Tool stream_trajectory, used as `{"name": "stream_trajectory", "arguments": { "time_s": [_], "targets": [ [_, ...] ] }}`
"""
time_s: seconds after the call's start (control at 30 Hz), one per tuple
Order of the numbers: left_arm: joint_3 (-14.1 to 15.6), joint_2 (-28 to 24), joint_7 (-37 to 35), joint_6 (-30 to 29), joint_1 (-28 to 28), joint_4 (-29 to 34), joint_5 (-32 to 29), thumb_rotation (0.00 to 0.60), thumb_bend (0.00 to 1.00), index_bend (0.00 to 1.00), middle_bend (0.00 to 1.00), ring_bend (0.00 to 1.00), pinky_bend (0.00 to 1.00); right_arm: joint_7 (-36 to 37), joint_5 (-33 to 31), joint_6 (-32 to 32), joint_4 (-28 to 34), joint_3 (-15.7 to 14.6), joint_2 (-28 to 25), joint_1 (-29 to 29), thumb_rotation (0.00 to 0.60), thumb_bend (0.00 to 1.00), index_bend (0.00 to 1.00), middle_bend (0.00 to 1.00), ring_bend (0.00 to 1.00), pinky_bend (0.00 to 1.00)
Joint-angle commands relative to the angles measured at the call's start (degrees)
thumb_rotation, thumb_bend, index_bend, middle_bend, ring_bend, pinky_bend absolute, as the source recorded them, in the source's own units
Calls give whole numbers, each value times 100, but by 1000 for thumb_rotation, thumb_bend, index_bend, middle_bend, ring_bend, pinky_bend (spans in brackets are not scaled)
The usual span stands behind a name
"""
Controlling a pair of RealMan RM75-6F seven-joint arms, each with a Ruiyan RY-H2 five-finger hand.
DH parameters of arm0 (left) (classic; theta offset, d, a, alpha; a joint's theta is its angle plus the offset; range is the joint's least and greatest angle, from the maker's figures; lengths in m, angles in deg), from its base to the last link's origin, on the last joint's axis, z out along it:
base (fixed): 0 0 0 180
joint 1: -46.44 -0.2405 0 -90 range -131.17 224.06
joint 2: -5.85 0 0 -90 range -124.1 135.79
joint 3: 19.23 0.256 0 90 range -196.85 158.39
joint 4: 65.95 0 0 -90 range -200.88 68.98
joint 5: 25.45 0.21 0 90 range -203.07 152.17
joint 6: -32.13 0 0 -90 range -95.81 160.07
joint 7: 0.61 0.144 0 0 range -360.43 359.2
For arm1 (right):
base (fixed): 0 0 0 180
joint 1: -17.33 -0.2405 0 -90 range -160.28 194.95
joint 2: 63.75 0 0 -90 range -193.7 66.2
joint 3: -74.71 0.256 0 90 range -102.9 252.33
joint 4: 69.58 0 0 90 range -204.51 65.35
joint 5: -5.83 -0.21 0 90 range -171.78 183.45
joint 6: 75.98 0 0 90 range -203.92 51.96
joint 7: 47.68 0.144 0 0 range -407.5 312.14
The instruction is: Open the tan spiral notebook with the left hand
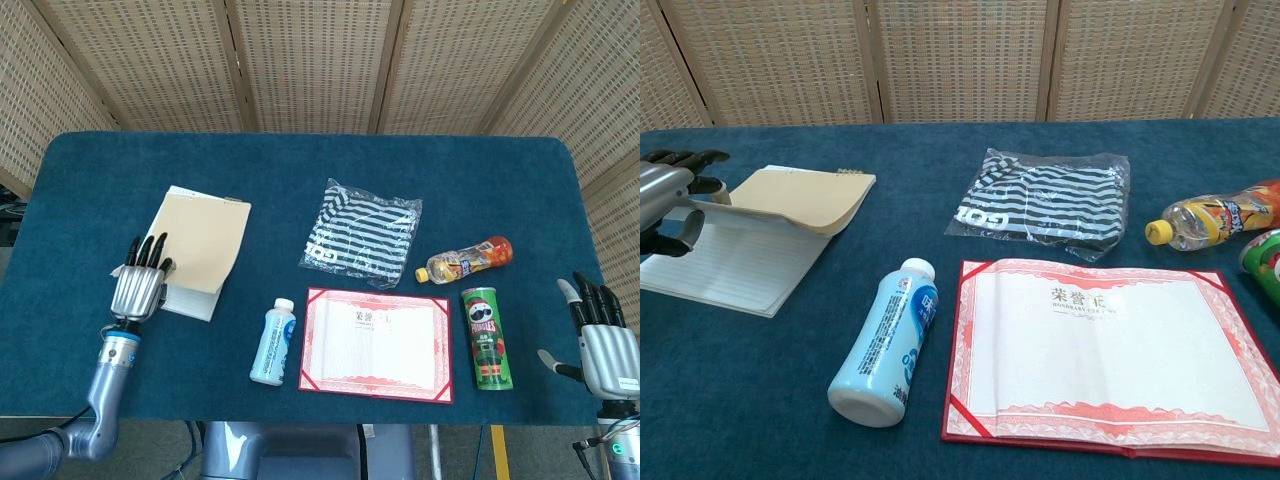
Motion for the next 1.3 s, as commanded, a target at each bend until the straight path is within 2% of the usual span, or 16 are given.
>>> {"name": "stream_trajectory", "arguments": {
  "time_s": [0.03, 0.57, 1.3],
  "targets": [
    [98, -92, 60, -94, -76, 173, 104, 600, 720, 806, 0, 0, 0, -1, 2, -5, 1, -2, 0, -3, 600, 47, 30, 0, 0, 0],
    [404, -445, 257, -427, -358, 974, 547, 600, 720, 808, 0, 0, 0, 6, -5, -6, 9, 3, -4, -3, 600, 47, 30, 0, 0, 0],
    [846, -626, 139, -808, -840, 1498, 1087, 600, 720, 809, 0, 0, 0, -5, 1, -7, 26, -2, -6, -3, 600, 46, 30, 0, 0, 0]
  ]
}}
